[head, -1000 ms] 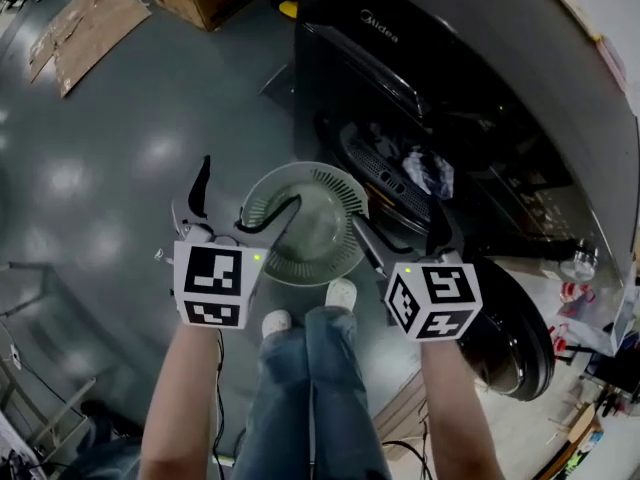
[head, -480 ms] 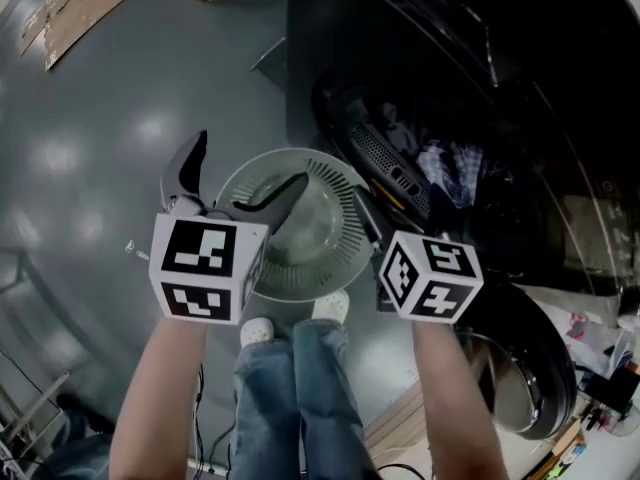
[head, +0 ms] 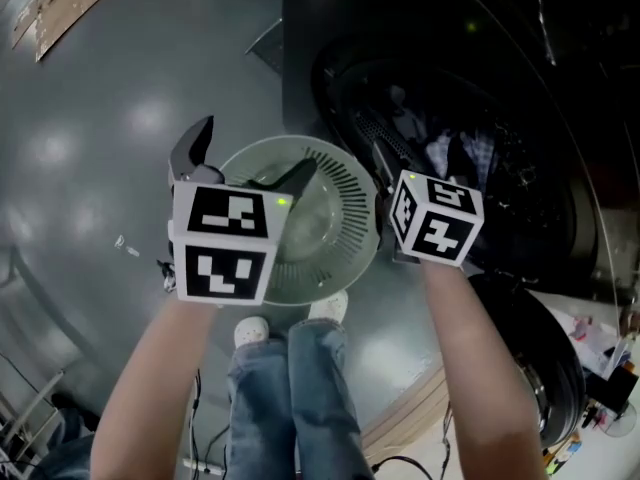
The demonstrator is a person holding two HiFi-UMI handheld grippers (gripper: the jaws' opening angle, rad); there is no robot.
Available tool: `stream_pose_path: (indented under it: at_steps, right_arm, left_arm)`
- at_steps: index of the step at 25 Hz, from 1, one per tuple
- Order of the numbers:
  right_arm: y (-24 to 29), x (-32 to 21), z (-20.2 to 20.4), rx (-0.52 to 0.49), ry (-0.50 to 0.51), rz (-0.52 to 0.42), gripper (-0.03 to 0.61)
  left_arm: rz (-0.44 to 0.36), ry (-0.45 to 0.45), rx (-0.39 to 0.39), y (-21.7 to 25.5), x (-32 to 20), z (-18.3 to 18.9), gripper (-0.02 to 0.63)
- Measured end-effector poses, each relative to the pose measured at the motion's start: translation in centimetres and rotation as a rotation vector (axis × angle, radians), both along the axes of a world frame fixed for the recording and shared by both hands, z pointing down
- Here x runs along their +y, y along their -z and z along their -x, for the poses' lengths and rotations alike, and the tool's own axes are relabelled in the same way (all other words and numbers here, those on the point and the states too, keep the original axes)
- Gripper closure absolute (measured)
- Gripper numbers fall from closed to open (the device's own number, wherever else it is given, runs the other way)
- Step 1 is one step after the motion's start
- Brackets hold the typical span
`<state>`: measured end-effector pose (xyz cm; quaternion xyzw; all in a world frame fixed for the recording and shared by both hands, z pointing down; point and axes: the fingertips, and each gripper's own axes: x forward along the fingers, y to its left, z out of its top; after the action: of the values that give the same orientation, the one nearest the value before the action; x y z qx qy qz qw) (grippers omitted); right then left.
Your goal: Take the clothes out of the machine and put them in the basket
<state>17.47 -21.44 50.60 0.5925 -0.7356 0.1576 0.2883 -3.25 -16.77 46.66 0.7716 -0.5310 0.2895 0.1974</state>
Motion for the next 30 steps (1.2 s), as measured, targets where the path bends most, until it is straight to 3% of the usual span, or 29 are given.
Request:
stream_pose_path:
  at_steps: [5, 11, 15, 20, 21, 23, 27, 30]
  right_arm:
    - [-1.8, -4.3, -0.4, 0.088, 0.049, 0.008, 0.089]
    - [-6.0, -7.3, -2.1, 0.205, -0.022, 0.091, 0.089]
    - [-7.4, -9.3, -3.5, 0.223, -0.067, 0.091, 0.097]
    - [-9.4, -10.8, -4.4, 0.237, -0.068, 0.182, 0.098]
    - [-9.6, -10.5, -4.9, 0.283, -0.061, 0.226, 0.122]
    - [-9.6, -9.7, -5.8, 0.393, -0.047, 0.294, 0.432]
    - [-9.5, -8.3, -5.2, 0.436, 0.005, 0.29, 0.454]
    - [-7.4, -8.3, -2.7, 0.546, 0.144, 0.161, 0.456]
  left_arm:
    - [-0.009, 0.071, 0.092, -0.5, -1.1, 0.2, 0.052]
    - [-0.035, 0.014, 0.022, -2.5, -1.6, -0.4, 0.052]
    - [-0.028, 0.014, 0.02, -3.6, -1.8, -0.5, 0.052]
    - [-0.026, 0.014, 0.019, -4.1, -2.2, -0.4, 0.052]
    - [-0.023, 0.015, 0.015, -4.2, -2.2, -0.4, 0.052]
    - [-0.016, 0.02, 0.01, -4.3, -2.1, -0.1, 0.052]
    - [-0.006, 0.033, 0.019, -4.0, -1.6, 0.3, 0.054]
    - [-0.01, 0.015, 0.018, -3.3, -1.0, 0.2, 0.054]
